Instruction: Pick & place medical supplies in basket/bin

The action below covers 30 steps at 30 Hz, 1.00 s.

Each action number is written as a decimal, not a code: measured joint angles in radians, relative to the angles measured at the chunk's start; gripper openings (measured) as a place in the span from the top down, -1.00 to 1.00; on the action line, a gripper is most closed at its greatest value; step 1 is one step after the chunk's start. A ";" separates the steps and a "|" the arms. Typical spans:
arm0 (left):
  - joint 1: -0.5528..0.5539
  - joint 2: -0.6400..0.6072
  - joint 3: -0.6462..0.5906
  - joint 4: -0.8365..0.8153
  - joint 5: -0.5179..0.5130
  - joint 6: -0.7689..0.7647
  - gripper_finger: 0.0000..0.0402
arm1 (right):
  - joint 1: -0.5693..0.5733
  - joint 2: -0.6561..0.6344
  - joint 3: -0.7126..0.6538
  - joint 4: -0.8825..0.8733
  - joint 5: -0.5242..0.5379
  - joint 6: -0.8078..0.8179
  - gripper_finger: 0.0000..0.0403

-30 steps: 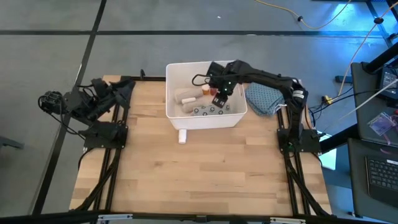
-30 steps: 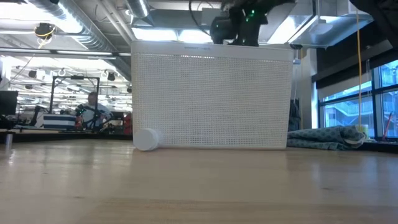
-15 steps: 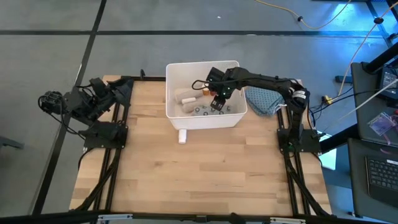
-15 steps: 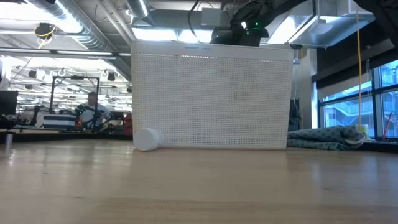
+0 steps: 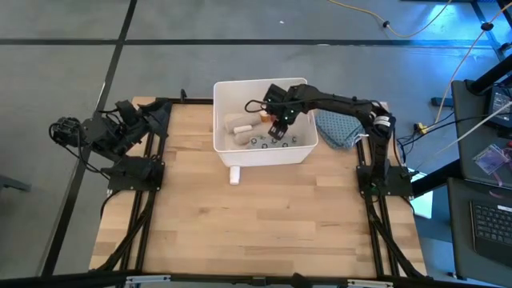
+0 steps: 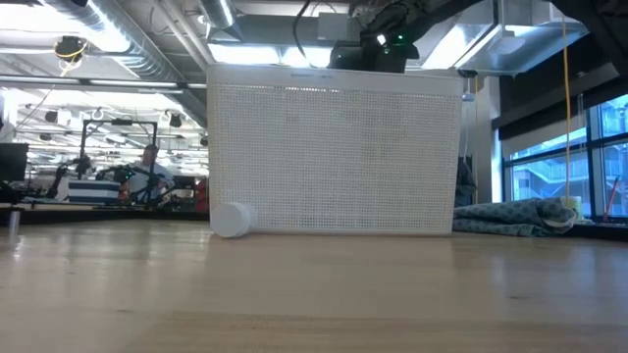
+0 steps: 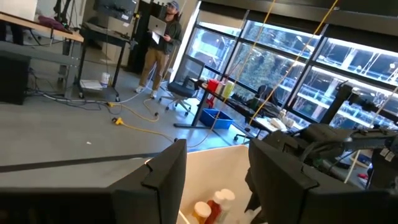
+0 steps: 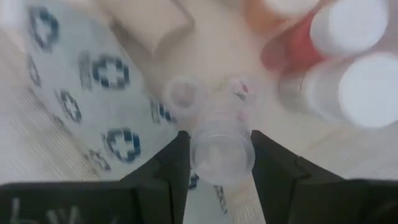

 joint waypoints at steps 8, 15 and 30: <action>0.000 0.000 0.000 -0.002 0.001 0.031 0.16 | 0.006 -0.002 0.084 0.013 -0.053 0.000 0.31; 0.000 0.000 0.000 -0.001 -0.003 0.052 0.16 | 0.038 0.016 0.087 0.022 -0.057 -0.024 0.31; 0.000 0.000 0.000 0.001 0.001 -0.005 0.16 | 0.036 0.113 0.085 0.024 -0.072 -0.077 0.31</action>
